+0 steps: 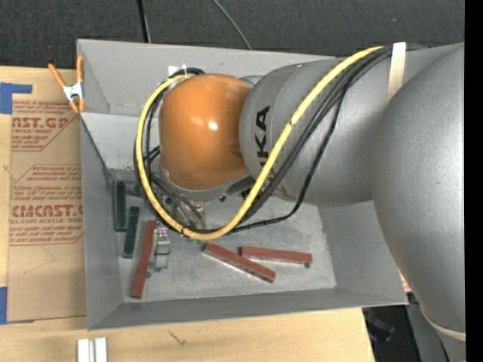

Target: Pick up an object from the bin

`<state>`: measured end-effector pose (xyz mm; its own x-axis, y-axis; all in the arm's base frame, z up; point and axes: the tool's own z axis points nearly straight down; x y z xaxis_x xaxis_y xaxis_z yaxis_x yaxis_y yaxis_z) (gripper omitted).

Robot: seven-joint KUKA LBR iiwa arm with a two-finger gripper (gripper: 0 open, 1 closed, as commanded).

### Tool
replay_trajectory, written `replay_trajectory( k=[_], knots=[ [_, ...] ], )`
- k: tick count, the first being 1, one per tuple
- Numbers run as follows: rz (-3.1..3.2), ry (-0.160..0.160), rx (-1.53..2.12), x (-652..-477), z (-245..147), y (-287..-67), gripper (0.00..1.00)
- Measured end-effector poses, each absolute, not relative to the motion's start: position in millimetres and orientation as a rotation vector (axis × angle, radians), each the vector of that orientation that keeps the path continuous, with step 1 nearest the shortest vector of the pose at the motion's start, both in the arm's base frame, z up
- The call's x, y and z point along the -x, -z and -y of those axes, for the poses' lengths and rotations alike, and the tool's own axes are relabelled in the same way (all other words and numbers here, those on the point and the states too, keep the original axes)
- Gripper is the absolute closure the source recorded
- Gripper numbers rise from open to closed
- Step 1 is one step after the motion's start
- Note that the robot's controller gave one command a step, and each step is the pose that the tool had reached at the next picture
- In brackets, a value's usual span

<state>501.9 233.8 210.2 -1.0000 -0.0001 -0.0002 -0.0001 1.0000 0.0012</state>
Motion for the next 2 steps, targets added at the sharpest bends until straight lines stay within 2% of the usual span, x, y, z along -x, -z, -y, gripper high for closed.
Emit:
replay_trajectory(
  k=[1, 2],
  knots=[
    [-3.134, -0.007, -0.061, -496.8, -234, -164, 0.0],
    [-3.136, -0.005, -0.101, -499.7, -243, -96, 0.0]
  ],
)
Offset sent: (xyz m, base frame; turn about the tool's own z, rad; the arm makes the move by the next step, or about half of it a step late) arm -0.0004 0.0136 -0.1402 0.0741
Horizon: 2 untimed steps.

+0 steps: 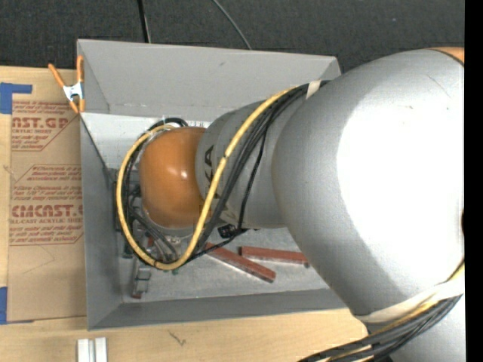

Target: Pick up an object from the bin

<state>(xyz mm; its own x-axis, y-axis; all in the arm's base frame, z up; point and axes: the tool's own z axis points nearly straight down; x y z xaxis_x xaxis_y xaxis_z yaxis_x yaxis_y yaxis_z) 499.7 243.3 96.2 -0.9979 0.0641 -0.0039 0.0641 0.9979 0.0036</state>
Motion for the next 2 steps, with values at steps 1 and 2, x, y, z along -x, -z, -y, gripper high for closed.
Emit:
replay_trajectory(
  k=[1, 2],
  knots=[
    [-3.116, -0.012, -0.312, -490.2, -205.4, -74.3, 1.0],
    [-3.124, -0.004, -0.313, -487.3, -203.8, -70.3, 0.0]
  ],
)
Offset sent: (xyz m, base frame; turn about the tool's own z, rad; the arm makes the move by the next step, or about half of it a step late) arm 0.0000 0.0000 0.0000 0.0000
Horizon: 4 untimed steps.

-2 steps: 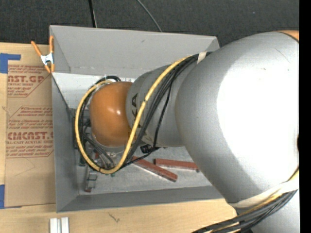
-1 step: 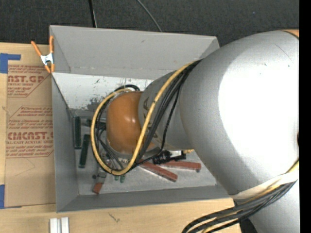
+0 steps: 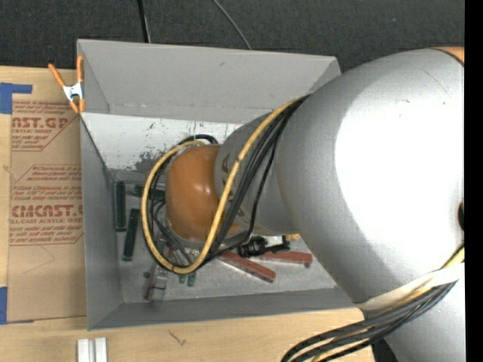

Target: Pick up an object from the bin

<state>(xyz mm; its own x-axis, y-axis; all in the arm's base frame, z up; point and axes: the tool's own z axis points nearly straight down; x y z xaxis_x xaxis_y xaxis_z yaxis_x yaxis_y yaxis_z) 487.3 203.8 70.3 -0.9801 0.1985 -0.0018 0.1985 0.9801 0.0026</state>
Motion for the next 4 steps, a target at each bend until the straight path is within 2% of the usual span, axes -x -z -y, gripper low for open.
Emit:
replay_trajectory(
  k=[1, 2, 3, 4],
  knots=[
    [-3.124, -0.003, -0.314, -487.2, -204, -70, 0.0],
    [-3.15, 0.006, -0.092, -505.3, -204, -96, 0.0],
    [-3.13, -0.004, 0.137, -525.7, -220, -117, 0.0],
    [-3.135, -0.003, -0.167, -536.4, -232, -93, 0.0]
  ],
)
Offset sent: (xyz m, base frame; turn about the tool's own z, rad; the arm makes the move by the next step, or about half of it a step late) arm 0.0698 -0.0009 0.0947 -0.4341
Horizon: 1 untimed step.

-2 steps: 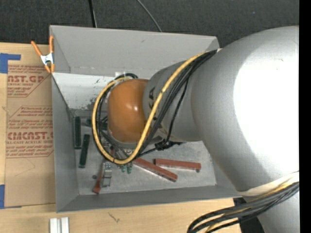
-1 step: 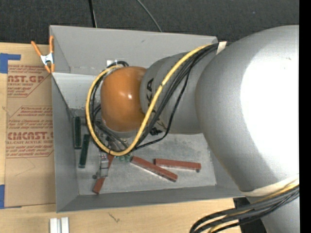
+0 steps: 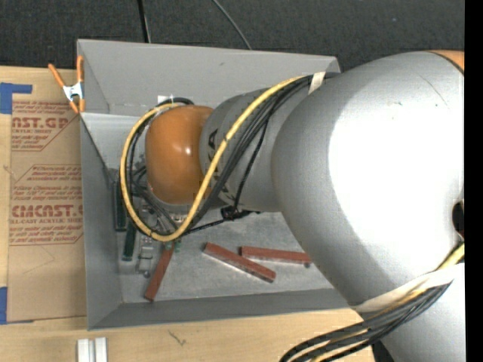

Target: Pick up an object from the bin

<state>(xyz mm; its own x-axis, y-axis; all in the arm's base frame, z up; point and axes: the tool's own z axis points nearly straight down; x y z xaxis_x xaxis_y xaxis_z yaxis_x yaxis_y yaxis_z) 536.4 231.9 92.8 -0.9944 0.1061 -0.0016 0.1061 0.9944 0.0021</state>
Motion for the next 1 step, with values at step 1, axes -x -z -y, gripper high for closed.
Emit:
replay_trajectory(
  k=[1],
  knots=[
    [-3.072, -0.003, 0.649, -507.9, -237.5, -76.7, 1.0]
  ],
)
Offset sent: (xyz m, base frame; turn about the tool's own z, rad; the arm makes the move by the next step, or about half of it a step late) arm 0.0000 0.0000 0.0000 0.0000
